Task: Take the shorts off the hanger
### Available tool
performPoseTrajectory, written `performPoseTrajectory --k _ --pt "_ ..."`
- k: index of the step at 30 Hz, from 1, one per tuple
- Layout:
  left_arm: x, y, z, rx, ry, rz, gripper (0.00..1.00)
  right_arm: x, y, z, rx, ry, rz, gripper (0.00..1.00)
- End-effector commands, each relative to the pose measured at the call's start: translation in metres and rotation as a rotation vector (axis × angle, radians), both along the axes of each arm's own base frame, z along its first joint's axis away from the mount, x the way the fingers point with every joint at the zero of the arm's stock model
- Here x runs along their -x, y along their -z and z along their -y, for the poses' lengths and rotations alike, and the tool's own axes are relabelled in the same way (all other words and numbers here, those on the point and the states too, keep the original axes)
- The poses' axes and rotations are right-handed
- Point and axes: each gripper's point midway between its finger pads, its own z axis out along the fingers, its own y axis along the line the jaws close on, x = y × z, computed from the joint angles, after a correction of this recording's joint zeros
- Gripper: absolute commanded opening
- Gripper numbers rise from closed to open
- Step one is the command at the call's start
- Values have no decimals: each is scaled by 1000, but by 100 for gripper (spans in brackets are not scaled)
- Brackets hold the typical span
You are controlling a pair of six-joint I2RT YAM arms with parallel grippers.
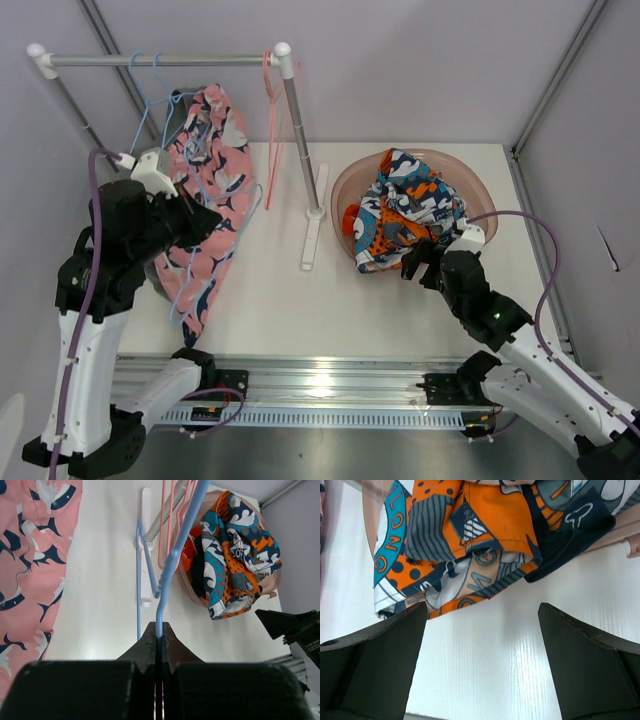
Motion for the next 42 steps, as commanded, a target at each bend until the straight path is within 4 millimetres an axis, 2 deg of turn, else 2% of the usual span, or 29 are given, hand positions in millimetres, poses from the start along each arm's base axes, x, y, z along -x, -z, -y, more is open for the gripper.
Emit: performPoseTrajectory --k 1,3,6,9,10,11,12,14,15,16,17,18,19,20,22,23,25,26,27,28,29,30,33,34,36,39,40,41,42 --pt "16 3 4 16 42 4 0 5 -20 2 -44 23 34 99" --pt "14 5 -11 -28 -30 25 0 10 -19 1 -45 20 30 99" --pt "4 -4 -24 -56 -103 103 0 14 -20 1 -48 16 31 99" --pt "-16 -22 -34 -84 -170 182 0 16 -21 1 -45 18 32 99" --pt "-31 -20 -41 -120 -212 175 0 17 -22 1 -45 15 33 99" --pt "-40 -32 -42 -122 -230 214 0 18 -21 3 -37 19 33 99" --pt "-47 -43 -42 -120 -238 244 0 19 -22 3 -35 21 35 99" --pt "-71 -53 -38 -133 -231 277 0 21 -22 6 -27 25 36 99" --pt "-81 -71 -36 -119 -235 329 0 21 -22 7 -23 27 38 99" --pt "-88 -80 -35 -117 -239 351 0 22 -21 9 -19 28 39 99" --pt "-107 -74 -30 -125 -234 331 0 22 -21 10 -10 30 39 99" --pt "-118 -78 -28 -122 -236 347 0 23 -21 12 -8 31 43 99" --pt "-124 -92 -27 -112 -241 377 0 23 -22 13 -5 31 45 99" --pt "-143 -83 -22 -123 -234 354 0 23 -21 14 4 29 45 99" --pt "-160 -100 -18 -113 -232 409 0 23 -22 14 8 26 50 99" --pt "-176 -94 -12 -118 -219 396 0 23 -22 14 10 27 52 99" --pt "-194 -96 -8 -126 -213 416 0 23 -21 13 17 19 52 99" --pt "-198 -111 -6 -117 -213 449 0 23 -22 13 13 19 56 100" --pt "-215 -97 -1 -128 -201 420 0 23 -20 13 19 16 53 99" --pt "-223 -95 1 -129 -197 415 0 23 -20 12 14 13 53 99" --pt "-226 -110 4 -114 -191 447 0 22 -19 11 10 10 55 99" --pt "-239 -97 12 -112 -167 418 0 22 -16 10 13 5 51 99" --pt "-251 -95 20 -100 -147 397 0 21 -11 8 13 2 49 99" --pt "-257 -88 24 -105 -139 380 0 20 -10 7 11 -1 50 99" --pt "-259 -68 29 -120 -123 336 0 19 -8 6 19 -2 46 99" --pt "-253 -62 34 -126 -106 337 0 17 -8 5 24 -5 47 99" --pt "-253 -39 34 -143 -100 290 0 17 -8 4 24 -6 46 99" --pt "-248 -42 33 -140 -103 301 0 17 -9 4 23 -9 50 99" --pt "-245 -32 31 -150 -103 281 0 17 -10 3 22 -11 52 99"
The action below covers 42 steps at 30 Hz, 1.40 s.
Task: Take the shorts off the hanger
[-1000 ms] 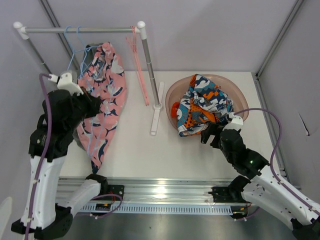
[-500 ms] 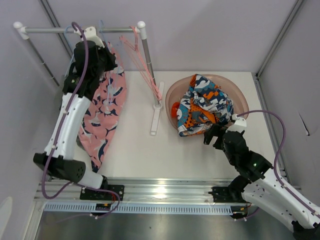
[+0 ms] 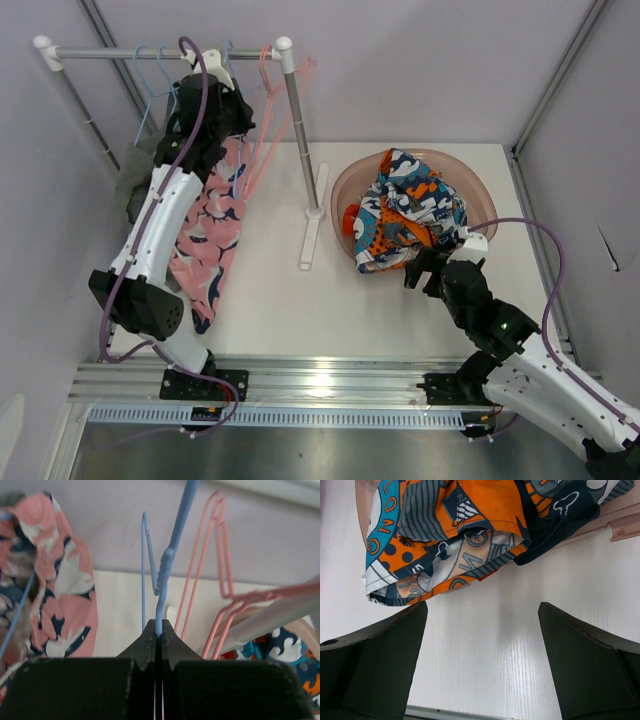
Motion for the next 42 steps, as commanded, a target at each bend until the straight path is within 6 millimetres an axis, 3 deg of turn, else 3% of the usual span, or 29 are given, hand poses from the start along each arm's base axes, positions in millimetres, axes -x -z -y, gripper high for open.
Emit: performPoseTrajectory --k 1,2,4,7,8,10,11,15,16,18,25,28,36,42 --pt "14 7 2 -18 25 9 0 -4 -9 -5 -19 -12 38 100" --pt "19 2 0 -17 21 20 0 -4 -11 -5 -25 -13 41 99" --pt "22 19 0 -29 26 -17 0 -3 -11 -6 -30 -15 38 99" --pt "26 29 -1 -47 34 -48 6 -2 -12 -6 -43 -16 38 99" --pt "27 22 -1 -48 36 -39 11 -1 -12 -6 -46 -16 37 99" --pt "33 18 -4 -62 35 -41 32 1 -12 -5 -50 -16 32 99" --pt "38 3 -7 -62 29 -13 42 2 -12 -5 -54 -17 31 99" --pt "61 -35 -15 -58 15 31 61 6 -12 -3 -59 -16 29 99" --pt "68 -35 -17 -64 19 17 68 6 -13 -2 -63 -14 31 99" --pt "83 -51 -19 -59 30 40 73 7 -13 -2 -65 -16 32 100" --pt "129 -80 -48 -101 -45 99 76 8 -14 -5 -75 -26 31 100" --pt "135 -87 -68 -130 -122 123 76 9 -12 -6 -73 -31 26 100" --pt "124 -79 -123 -105 -306 89 72 12 -16 -7 -59 -53 23 99" --pt "102 -54 -140 -130 -391 36 69 14 -18 -8 -50 -69 21 99"
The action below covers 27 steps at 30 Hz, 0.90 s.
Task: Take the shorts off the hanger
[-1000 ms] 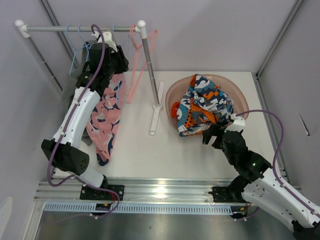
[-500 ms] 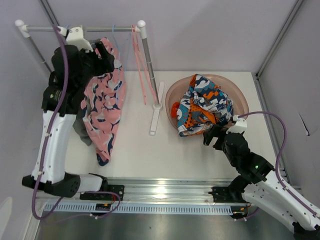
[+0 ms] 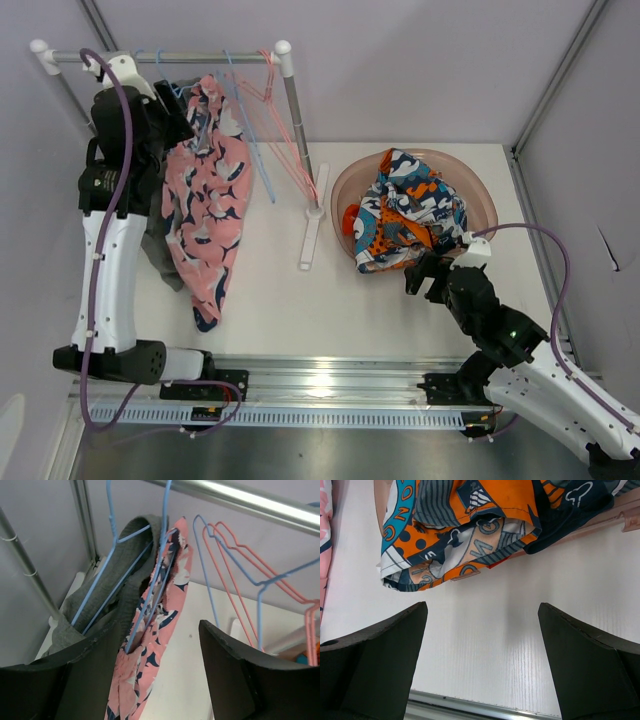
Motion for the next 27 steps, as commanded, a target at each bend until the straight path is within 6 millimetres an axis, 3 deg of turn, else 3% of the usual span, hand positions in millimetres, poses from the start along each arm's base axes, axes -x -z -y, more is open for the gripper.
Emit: performPoseTrajectory --k 1,11,17,19,20,22,26,27 --pt "-12 5 -16 -8 -81 11 69 1 -15 -5 -24 -27 25 99" --pt "-57 55 -28 -2 -112 -85 67 1 -11 -6 -13 -35 18 99" --pt "-78 79 -24 19 -91 -134 60 -2 -9 -8 -2 -35 16 99" --pt "-83 81 -23 23 -86 -136 51 -3 -8 -8 2 -35 17 99" --pt "-85 82 -23 28 -86 -137 40 -3 -6 -8 8 -35 15 99" --pt "-85 81 -22 31 -86 -130 28 -3 -4 -8 13 -35 13 99" --pt "-83 70 -22 35 -85 -101 10 -4 -1 -9 15 -36 9 99" --pt "-82 72 -22 32 -80 -112 0 -5 0 -10 14 -38 10 100"
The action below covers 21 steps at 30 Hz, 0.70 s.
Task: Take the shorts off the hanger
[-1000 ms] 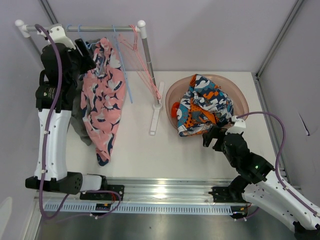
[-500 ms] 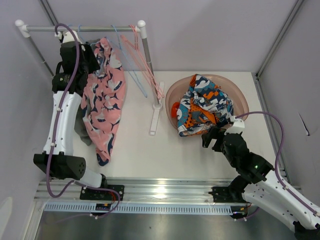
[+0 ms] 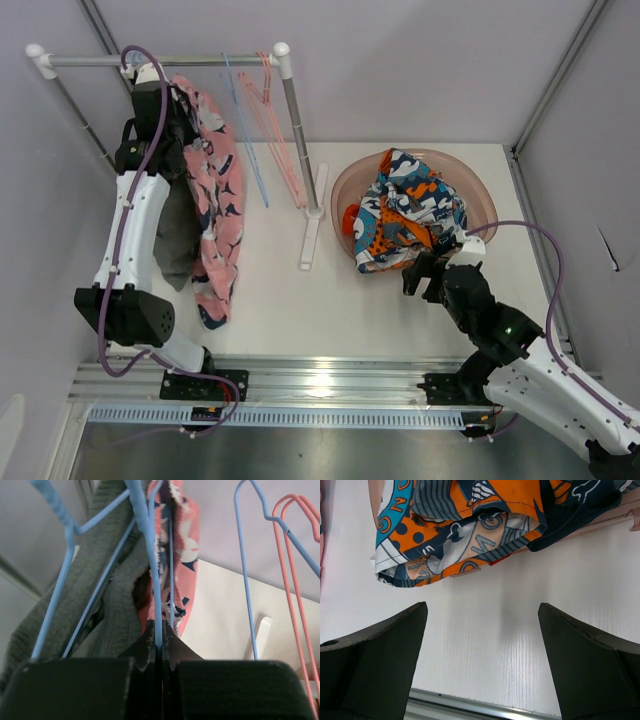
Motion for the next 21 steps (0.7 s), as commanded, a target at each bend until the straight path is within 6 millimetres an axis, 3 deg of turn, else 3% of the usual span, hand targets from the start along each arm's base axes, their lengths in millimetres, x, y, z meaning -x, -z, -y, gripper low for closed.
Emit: performPoseTrajectory --k 1,6,9,11,12,13,15,16,18,21 --pt "1 -32 -3 11 -7 81 0 -5 -7 -6 -18 -10 32 99" --pt "9 -57 0 20 11 119 0 -7 -14 -10 -25 -23 42 99" --pt "18 -74 4 29 26 140 0 -10 -26 -11 -25 -24 65 99" --pt "27 -99 7 31 36 187 0 -14 -41 -13 -25 -29 90 99" --pt "30 -99 7 33 38 177 0 -15 -48 -15 -29 -34 102 99" --pt "37 -115 9 37 46 212 0 -18 -65 -17 -47 -36 131 99" --pt "45 -126 13 44 63 227 0 -22 -80 -20 -37 -45 151 99" --pt "51 -134 15 47 70 241 0 -24 -102 -22 -62 -46 183 99" --pt "58 -136 19 58 85 236 0 -27 -121 -32 -80 -85 212 99" --pt "72 -148 26 71 115 254 0 -25 -166 -66 -143 -239 287 99"
